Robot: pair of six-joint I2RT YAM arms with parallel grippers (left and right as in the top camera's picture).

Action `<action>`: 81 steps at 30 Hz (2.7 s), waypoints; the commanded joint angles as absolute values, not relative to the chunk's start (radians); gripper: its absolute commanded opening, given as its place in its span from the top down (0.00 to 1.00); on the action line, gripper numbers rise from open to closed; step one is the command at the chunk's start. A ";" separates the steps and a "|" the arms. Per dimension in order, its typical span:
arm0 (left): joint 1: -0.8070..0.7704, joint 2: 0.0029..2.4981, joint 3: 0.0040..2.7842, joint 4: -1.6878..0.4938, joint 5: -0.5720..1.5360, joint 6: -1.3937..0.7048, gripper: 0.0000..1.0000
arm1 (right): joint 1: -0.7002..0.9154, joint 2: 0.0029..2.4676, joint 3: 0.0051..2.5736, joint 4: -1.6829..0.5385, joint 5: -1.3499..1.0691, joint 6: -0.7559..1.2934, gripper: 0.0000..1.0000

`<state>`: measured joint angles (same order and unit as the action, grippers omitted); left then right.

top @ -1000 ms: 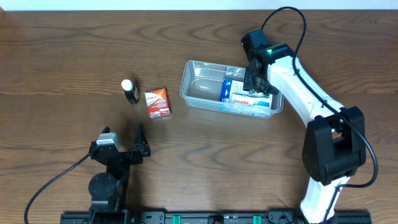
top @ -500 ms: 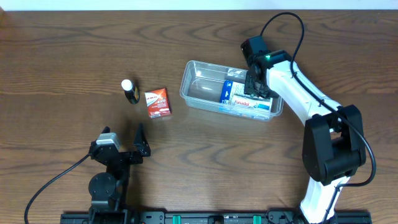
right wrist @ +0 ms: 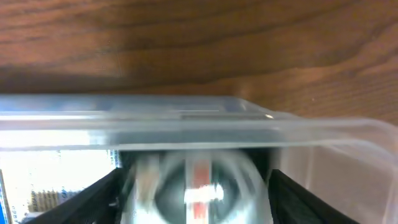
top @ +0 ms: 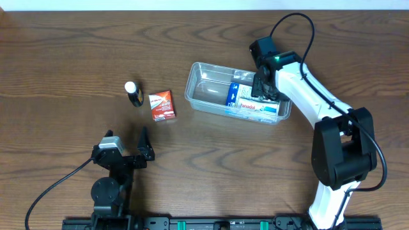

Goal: Pack container

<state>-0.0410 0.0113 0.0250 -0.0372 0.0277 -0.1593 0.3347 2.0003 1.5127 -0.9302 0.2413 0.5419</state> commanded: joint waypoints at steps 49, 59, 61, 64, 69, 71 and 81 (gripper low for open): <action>-0.041 0.010 0.004 -0.070 0.026 -0.150 0.02 | 0.184 1.578 1.407 -1.169 -0.252 0.181 0.99; -0.041 0.010 0.004 -0.070 0.027 -0.150 0.02 | 0.337 1.578 1.308 -1.142 -0.116 0.213 0.99; -0.041 0.010 0.004 -0.070 0.026 -0.150 0.02 | 0.338 1.578 1.288 -1.153 -0.139 0.218 0.99; -0.041 0.010 0.004 -0.070 0.026 -0.150 0.02 | 0.345 1.578 1.266 -1.156 -0.136 0.221 0.99; -0.041 0.010 0.004 -0.070 0.026 -0.150 0.02 | 0.345 1.578 1.232 -1.153 -0.066 0.224 0.99; -0.041 0.010 0.004 -0.070 0.026 -0.150 0.02 | 0.345 1.578 1.214 -1.142 -0.042 0.224 0.99; -0.041 0.010 0.004 -0.070 0.026 -0.150 0.02 | 0.345 1.578 1.193 -1.095 0.091 0.259 0.99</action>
